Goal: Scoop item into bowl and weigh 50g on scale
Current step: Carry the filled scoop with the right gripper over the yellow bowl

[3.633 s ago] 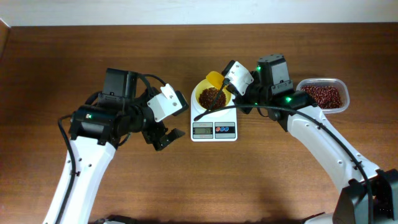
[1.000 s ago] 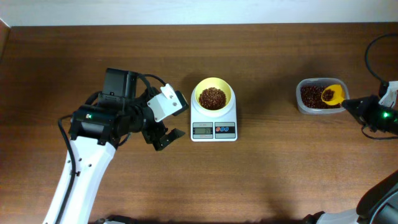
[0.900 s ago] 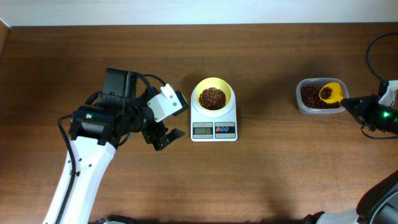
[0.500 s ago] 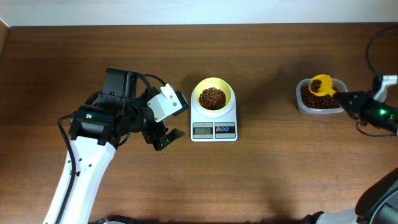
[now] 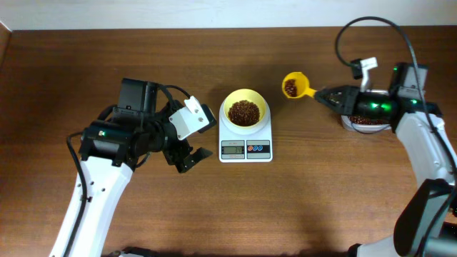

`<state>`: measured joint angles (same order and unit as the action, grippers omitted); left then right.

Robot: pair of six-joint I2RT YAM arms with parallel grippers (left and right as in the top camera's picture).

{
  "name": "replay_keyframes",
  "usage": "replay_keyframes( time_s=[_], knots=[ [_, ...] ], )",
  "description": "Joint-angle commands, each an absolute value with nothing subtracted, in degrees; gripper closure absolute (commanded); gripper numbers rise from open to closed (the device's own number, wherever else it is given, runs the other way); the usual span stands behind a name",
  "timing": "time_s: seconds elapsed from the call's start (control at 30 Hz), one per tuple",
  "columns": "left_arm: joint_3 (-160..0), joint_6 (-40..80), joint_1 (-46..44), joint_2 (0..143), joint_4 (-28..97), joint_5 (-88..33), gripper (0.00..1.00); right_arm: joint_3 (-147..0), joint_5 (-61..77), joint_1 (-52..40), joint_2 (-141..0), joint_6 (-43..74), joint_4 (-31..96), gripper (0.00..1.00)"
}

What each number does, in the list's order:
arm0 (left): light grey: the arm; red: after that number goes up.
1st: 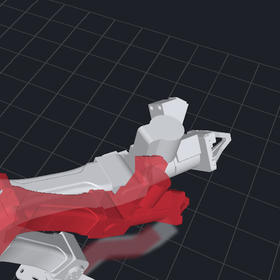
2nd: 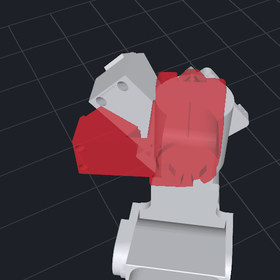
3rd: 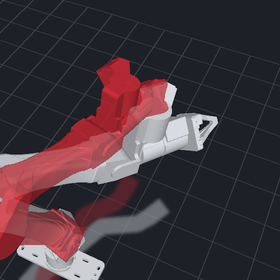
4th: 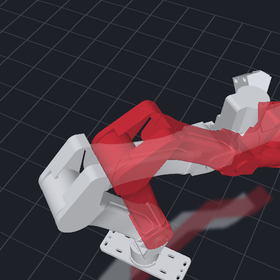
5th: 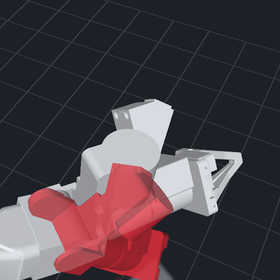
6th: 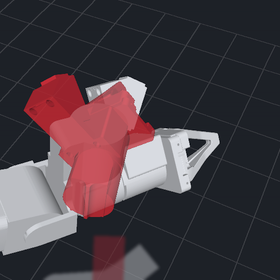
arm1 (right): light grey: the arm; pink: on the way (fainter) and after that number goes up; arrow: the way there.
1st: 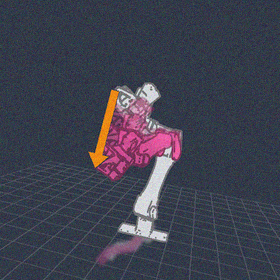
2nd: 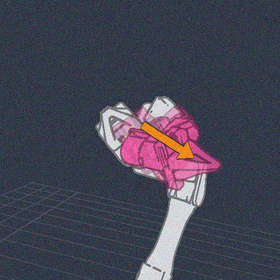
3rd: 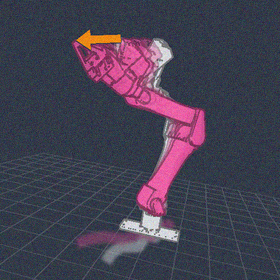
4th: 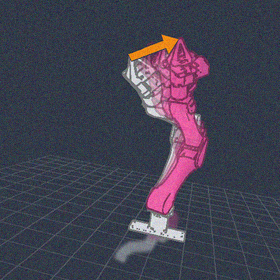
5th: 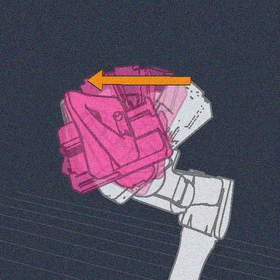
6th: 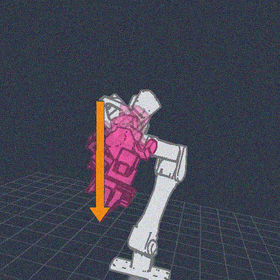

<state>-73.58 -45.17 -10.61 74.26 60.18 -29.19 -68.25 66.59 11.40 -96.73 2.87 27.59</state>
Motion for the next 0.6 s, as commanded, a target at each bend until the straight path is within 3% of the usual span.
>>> replay_keyframes(
  time_s=[0.0,0.57],
  knots=[
    [-73.1,-44.47,-10.72,74.35,60.12,-30.22,0.01,-68.6,68.38,6.81,-97.34,2.63,26.11,0.96],
    [-73.1,-44.47,-10.72,74.35,60.12,-30.2,0.01,-68.6,47.46,-8.45,-96.77,-7.14,19.64,0.96]
  ],
)
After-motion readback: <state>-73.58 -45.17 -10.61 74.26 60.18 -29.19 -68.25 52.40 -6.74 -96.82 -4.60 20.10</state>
